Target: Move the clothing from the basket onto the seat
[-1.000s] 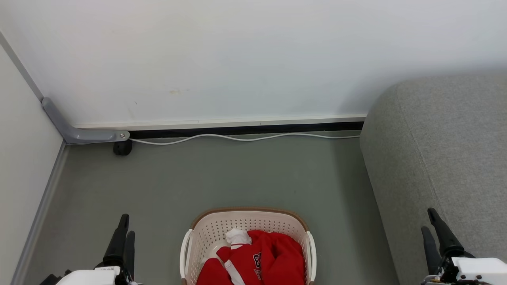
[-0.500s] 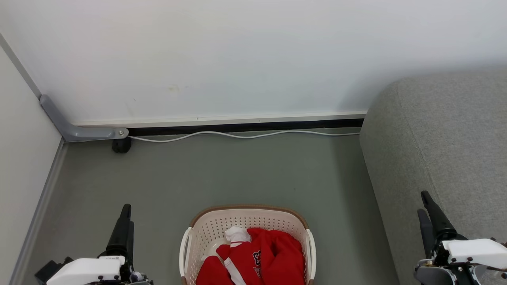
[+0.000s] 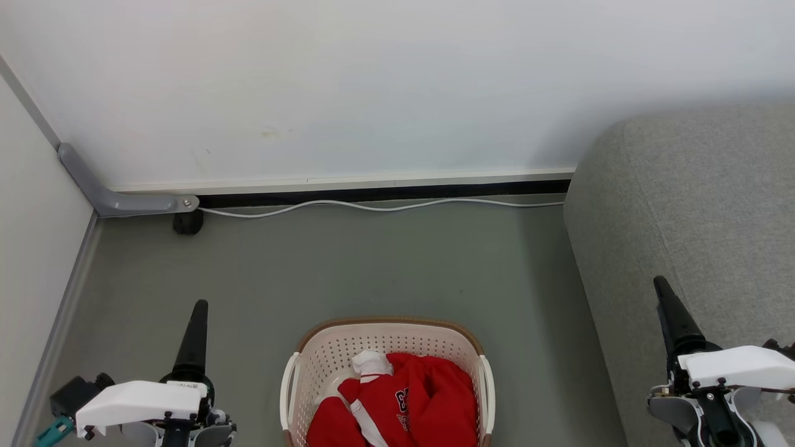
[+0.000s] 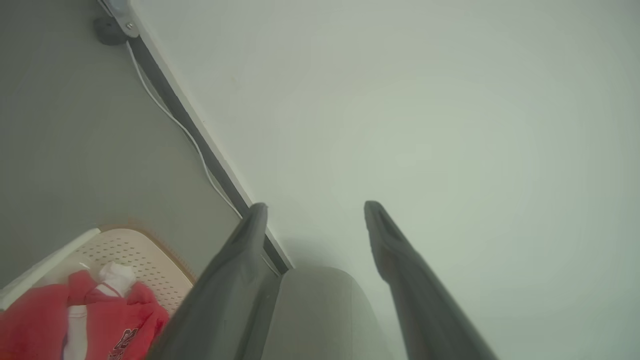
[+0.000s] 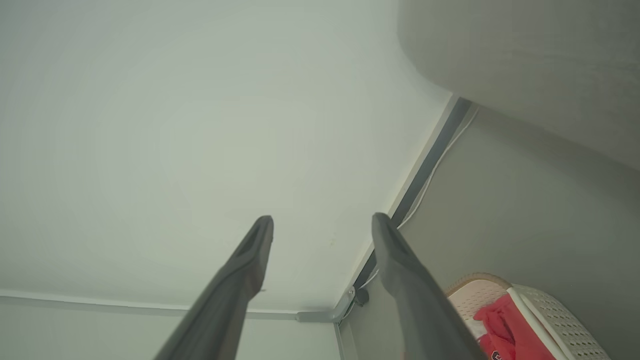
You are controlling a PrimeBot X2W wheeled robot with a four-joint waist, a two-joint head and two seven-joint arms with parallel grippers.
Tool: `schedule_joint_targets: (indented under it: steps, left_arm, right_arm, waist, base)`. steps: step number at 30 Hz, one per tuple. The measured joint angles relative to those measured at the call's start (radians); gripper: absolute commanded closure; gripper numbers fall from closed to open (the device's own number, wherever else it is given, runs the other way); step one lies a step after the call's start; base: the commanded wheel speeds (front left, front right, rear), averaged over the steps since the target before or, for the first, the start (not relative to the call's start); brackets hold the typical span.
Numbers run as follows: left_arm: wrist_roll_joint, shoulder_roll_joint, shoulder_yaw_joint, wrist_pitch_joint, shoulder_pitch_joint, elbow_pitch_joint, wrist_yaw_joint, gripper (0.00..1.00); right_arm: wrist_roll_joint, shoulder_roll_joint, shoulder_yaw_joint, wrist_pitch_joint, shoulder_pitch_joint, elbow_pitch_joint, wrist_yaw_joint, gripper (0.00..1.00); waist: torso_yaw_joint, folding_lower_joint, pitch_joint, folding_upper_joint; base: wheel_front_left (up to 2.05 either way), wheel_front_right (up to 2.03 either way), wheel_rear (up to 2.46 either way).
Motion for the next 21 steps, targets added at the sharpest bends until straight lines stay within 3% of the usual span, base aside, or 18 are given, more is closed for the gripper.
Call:
schedule_joint_targets:
  steps: [21]
  left_arm:
    - [0.363,0.019,-0.017,-0.06,-0.046,0.008,0.0,0.0]
  right_arm:
    - [-0.329,-0.025,0.051,-0.057,-0.072,0.04,0.0,0.0]
  waist:
    - [-0.004,-0.0001,0.018,0.0]
  base:
    - [0.0,0.0,0.0]
